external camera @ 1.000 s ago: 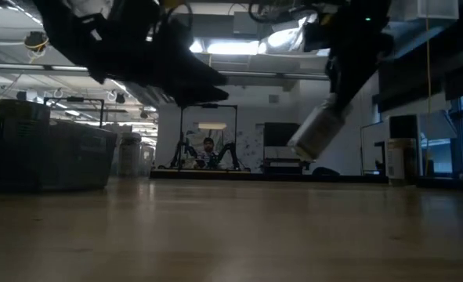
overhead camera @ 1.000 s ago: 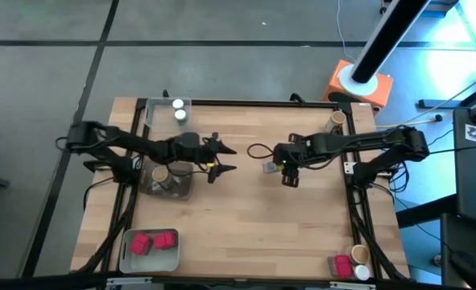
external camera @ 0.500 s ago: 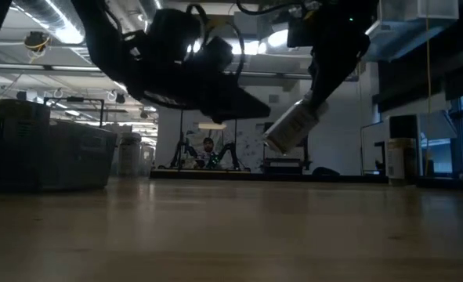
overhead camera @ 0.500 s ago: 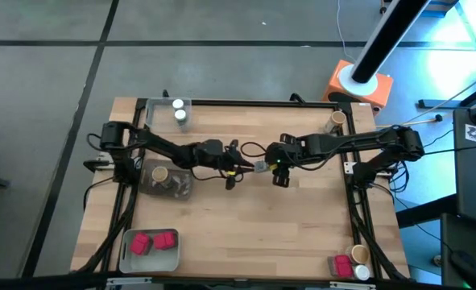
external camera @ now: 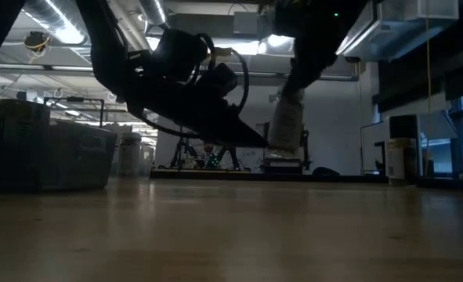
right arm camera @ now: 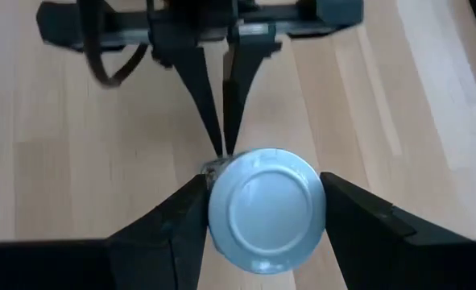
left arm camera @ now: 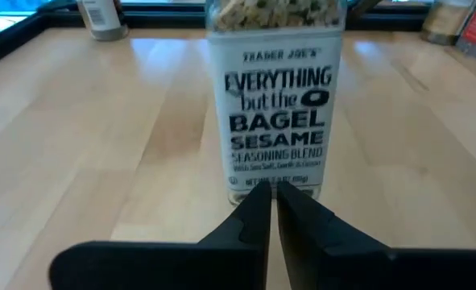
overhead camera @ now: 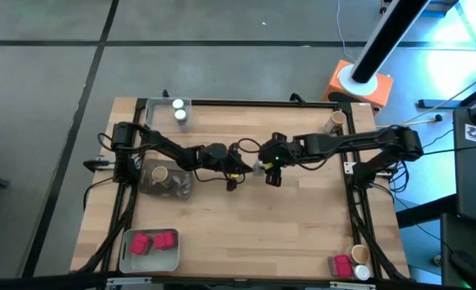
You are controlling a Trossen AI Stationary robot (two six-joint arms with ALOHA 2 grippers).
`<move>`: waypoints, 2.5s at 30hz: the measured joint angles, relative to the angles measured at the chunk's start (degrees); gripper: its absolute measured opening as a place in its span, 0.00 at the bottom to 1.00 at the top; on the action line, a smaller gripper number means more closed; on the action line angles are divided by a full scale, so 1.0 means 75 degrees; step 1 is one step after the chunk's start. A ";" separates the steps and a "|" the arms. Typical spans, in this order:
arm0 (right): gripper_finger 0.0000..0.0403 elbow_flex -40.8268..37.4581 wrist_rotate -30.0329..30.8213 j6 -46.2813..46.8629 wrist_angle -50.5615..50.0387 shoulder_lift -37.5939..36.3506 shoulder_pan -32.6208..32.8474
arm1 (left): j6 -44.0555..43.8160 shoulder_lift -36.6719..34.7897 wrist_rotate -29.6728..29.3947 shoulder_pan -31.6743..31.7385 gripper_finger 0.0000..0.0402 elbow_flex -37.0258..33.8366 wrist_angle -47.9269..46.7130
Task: Sort spices by type
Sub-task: Put the top white spice bottle into the transparent bin
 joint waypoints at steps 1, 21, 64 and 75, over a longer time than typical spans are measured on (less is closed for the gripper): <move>0.52 0.0000 -0.0008 -0.0016 0.0064 0.0035 0.0000 | 0.0004 0.0001 -0.0007 -0.0004 0.04 -0.0004 -0.0017; 0.53 0.0006 0.0593 -0.0380 0.1399 0.1514 0.0006 | 0.0231 -0.1538 -0.0103 0.0000 0.04 0.0001 -0.3552; 0.85 -0.5337 0.1351 0.1257 0.4761 -0.1809 0.0058 | -0.0051 -0.1233 -0.0097 0.0179 0.78 0.1412 -0.3853; 0.85 -0.5476 0.1368 0.1200 0.5022 -0.1806 0.0058 | 0.0223 -0.0895 -0.0103 0.0149 0.71 0.1412 -0.3737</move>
